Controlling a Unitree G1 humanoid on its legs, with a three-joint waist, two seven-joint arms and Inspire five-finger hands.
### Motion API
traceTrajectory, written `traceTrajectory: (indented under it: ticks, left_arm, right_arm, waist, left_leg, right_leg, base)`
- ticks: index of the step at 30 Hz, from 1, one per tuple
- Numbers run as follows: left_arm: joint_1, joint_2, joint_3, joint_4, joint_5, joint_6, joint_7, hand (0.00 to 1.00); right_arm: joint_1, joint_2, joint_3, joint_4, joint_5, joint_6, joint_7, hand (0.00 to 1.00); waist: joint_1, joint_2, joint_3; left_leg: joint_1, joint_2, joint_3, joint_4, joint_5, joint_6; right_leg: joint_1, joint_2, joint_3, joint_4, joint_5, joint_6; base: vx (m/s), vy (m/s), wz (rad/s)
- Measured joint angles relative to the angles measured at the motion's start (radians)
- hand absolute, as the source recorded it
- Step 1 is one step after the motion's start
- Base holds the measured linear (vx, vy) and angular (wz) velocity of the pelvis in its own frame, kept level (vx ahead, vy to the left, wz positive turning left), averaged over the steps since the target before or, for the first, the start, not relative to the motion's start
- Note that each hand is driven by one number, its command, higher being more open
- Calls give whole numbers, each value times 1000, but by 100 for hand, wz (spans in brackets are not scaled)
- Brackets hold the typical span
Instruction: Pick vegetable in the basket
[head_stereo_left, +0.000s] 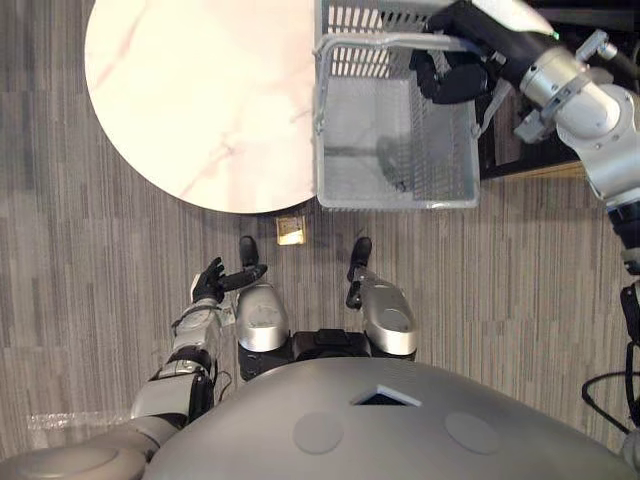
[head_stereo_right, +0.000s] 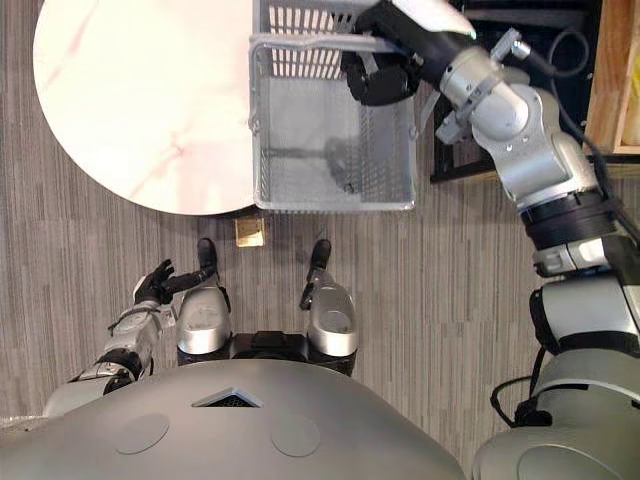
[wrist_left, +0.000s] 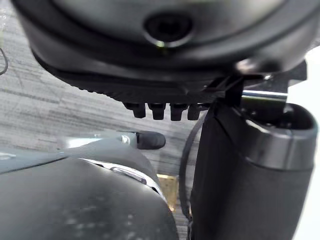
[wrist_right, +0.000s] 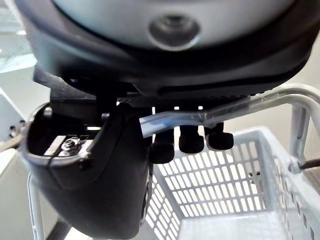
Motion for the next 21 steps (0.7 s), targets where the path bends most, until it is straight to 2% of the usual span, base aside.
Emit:
traceTrajectory:
  ticks: [4,7,9,15,17,19,21]
  left_arm:
    - [24,-3,17,9,32,1,-2,100]
    - [36,-6,34,13,41,4,-5,100]
    - [54,-8,35,10,42,3,-11,100]
    - [70,-15,57,8,66,3,-16,100]
    - [72,-13,71,-1,66,0,-18,100]
    - [72,-14,85,-19,62,-4,-22,100]
    - [72,-12,85,-30,62,-4,-22,100]
  right_arm:
    - [102,12,-88,-72,-22,-1,0,0]
    - [213,49,-167,-125,-72,-12,-7,0]
    - [281,50,-178,-134,-82,-30,-12,0]
    - [410,82,-189,-138,-148,-39,-12,0]
    - [415,100,-201,-138,-157,-39,-12,0]
    - [432,100,-217,-138,-157,-38,-12,0]
    - [438,102,-238,-149,-158,-39,-12,0]
  waist:
    - [-10,-3,-14]
    - [-15,-3,-48]
    - [-16,-5,-71]
    - [-15,-5,-77]
    - [-21,-13,-72]
    - [-18,-11,-63]
    - [-23,-6,-57]
  left_leg:
    - [13,0,14,0,-6,-2]
    - [14,-1,19,0,-10,-4]
    - [17,-4,19,0,-14,-4]
    - [31,-2,27,5,-34,-5]
    - [-1,2,30,71,-67,-3]
    - [-51,28,16,267,-165,-6]
    - [-71,55,10,397,-244,-9]
  right_leg:
    - [3,0,13,-1,0,0]
    - [4,0,16,-6,0,0]
    - [11,-2,15,-11,0,0]
    - [9,-3,25,14,-16,4]
    - [-30,-10,40,81,-45,6]
    - [-36,-10,52,174,-93,1]
    - [-33,-2,66,241,-133,2]
  base:
    - [8,-5,-9]
    - [-1,-3,-3]
    - [0,0,0]
    - [-12,3,-3]
    - [-20,-2,-15]
    - [-14,-10,-10]
    - [-9,19,-20]
